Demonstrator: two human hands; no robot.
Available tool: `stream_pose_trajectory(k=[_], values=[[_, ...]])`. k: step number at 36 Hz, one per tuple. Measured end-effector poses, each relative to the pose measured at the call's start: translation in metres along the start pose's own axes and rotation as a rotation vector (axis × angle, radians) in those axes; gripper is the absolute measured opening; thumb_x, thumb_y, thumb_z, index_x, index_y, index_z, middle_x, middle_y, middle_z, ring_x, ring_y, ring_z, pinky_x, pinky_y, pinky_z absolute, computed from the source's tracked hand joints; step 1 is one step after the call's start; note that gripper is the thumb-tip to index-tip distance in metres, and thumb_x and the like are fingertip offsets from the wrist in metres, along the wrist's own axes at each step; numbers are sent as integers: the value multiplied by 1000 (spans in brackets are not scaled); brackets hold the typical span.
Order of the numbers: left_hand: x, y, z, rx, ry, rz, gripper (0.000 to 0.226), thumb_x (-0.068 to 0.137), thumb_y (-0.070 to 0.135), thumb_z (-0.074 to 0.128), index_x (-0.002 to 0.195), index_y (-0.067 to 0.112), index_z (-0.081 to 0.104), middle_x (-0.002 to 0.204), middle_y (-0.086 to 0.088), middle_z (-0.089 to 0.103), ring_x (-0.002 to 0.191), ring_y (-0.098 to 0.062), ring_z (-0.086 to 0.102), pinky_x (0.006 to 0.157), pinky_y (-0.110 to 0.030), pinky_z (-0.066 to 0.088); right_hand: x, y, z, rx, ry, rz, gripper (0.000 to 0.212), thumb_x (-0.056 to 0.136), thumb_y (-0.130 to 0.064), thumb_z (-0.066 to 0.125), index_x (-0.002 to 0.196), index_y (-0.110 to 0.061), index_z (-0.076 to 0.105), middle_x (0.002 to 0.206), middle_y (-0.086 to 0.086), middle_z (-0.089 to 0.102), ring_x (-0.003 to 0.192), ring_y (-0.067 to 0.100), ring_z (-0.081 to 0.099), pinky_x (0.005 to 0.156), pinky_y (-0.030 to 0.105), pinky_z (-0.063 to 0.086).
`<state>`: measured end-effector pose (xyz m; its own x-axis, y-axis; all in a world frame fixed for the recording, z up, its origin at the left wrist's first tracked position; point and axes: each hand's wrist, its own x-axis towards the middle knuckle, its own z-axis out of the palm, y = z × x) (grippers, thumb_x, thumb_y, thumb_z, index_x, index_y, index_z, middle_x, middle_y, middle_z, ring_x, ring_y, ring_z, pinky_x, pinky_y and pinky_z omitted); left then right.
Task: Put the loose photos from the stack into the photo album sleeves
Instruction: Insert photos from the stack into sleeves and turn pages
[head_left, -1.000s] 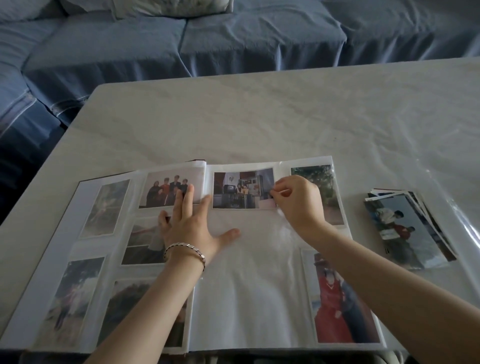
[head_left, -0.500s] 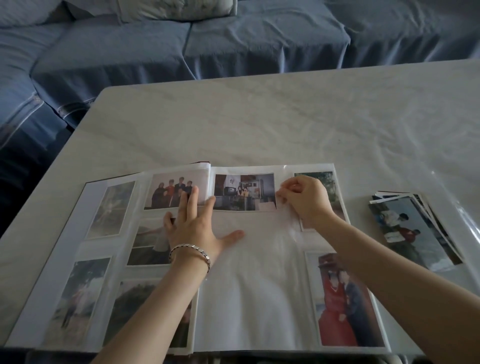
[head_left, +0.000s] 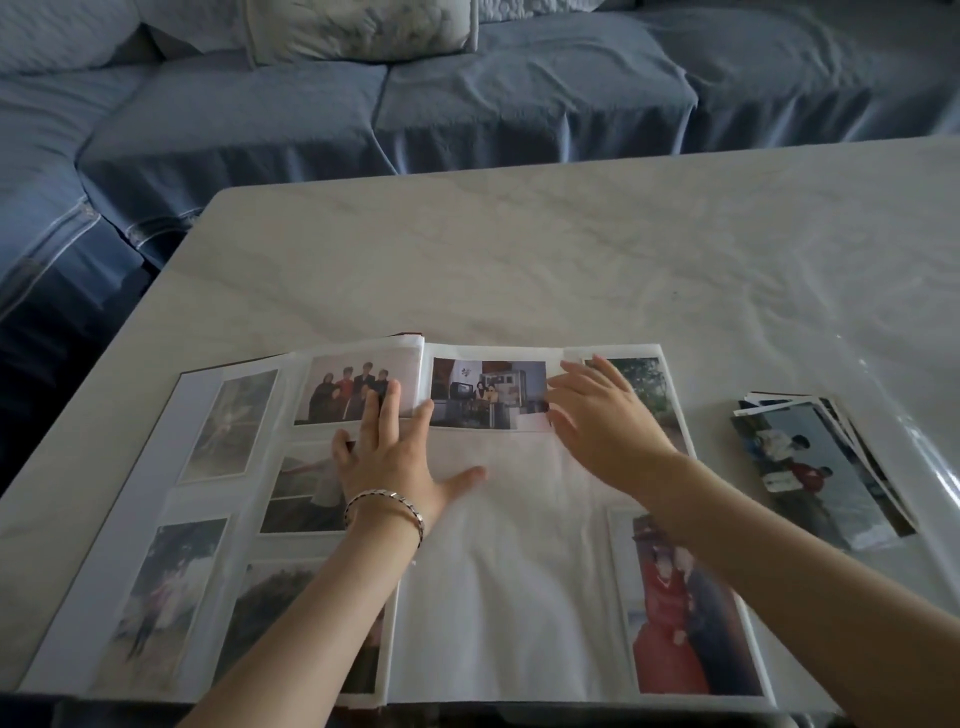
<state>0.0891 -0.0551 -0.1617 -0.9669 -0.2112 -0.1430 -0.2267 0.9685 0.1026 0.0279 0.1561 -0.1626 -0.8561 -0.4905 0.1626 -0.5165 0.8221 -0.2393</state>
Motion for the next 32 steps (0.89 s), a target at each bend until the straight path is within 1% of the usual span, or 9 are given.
stream_pose_trajectory(k=[4,7,13,17,22,26,29,31,32], values=[[0,1,0,32,-19,-2,97,66,86,37,146,38,12,156,4,-19,143,-20,-15,112,-51,1,-34,23,-22,39,100,55,20,75,-4,74,95,-3,72,108,14,68,108,32,61,107,36,30],[0,1,-1,39,-36,-15,96,68,84,40,146,37,11,156,3,-20,143,-20,-16,112,-50,0,-66,44,-34,31,91,219,22,74,-4,75,96,0,71,112,19,65,106,37,60,102,47,37],[-1,5,-4,75,-51,-9,93,72,79,43,147,33,12,156,-1,-18,143,-23,-16,113,-51,3,-119,74,-51,-48,2,532,41,85,-22,64,122,-4,60,131,18,52,123,35,47,104,42,35],[-3,8,-6,89,-75,-3,92,75,78,41,148,32,10,156,-2,-20,142,-24,-19,113,-51,2,-136,79,-54,-170,-165,583,55,91,-42,52,137,-13,43,128,9,49,125,25,43,102,32,30],[-4,11,-6,97,-84,-14,91,75,79,39,148,32,10,156,-2,-20,142,-23,-20,113,-50,1,-139,80,-51,-132,-83,571,34,93,-34,49,116,-11,59,108,8,58,109,28,54,89,34,37],[-3,10,-6,90,-74,-15,91,74,79,39,147,32,13,156,-2,-17,143,-23,-17,113,-50,1,-138,78,-51,-116,-65,606,29,98,-24,37,102,-9,61,103,8,61,99,30,56,78,35,40],[-4,12,-6,109,-15,44,81,79,71,47,144,27,28,158,-5,-7,144,-21,-13,112,-46,-5,-136,69,-57,-138,-5,623,20,96,-13,41,91,-6,59,92,11,66,72,31,54,58,32,36],[-10,17,-4,26,142,214,59,82,47,64,130,14,52,156,-11,15,145,-27,6,114,-45,-1,-134,59,-63,-115,134,515,11,84,2,59,93,-1,65,94,16,70,74,35,64,57,32,45],[-14,22,-4,-64,206,293,48,81,32,70,121,7,60,151,-14,29,142,-30,20,114,-45,10,-132,52,-65,-93,217,424,20,77,8,66,96,2,68,99,18,70,83,37,68,62,39,53]])
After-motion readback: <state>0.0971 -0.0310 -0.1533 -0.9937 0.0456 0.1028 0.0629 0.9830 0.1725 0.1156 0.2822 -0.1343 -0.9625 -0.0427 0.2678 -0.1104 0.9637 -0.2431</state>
